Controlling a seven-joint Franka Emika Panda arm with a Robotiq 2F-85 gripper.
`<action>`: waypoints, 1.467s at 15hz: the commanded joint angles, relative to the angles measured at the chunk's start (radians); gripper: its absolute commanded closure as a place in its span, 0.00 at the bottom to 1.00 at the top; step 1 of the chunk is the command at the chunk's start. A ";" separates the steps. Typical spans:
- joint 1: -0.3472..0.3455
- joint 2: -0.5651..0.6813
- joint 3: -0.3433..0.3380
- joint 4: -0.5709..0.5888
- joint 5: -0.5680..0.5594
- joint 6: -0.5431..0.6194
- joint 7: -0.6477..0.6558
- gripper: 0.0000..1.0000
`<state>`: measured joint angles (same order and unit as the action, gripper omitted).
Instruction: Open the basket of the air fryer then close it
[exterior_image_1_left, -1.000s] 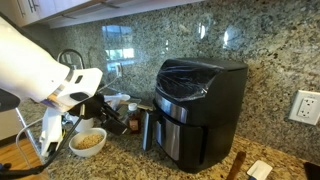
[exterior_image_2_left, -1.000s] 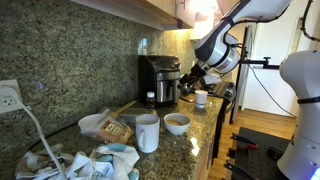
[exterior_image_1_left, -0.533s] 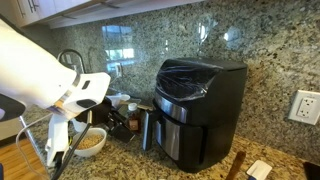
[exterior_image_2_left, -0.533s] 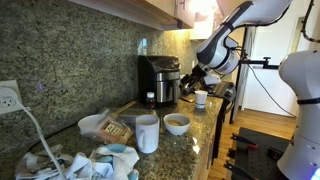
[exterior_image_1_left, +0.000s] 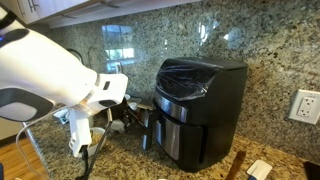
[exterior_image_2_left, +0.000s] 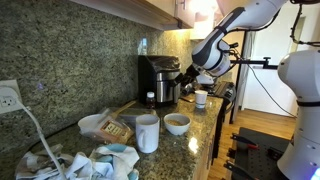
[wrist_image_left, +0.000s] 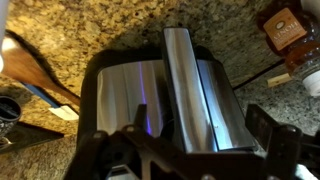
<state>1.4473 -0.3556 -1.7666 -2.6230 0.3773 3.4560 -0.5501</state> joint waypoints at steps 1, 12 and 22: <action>0.131 -0.046 -0.131 0.076 -0.044 0.000 0.040 0.00; 0.493 -0.154 -0.492 0.219 -0.222 -0.003 0.157 0.00; 0.551 -0.084 -0.553 0.188 -0.243 -0.002 0.193 0.00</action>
<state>1.9837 -0.4850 -2.3167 -2.4358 0.1605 3.4556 -0.4059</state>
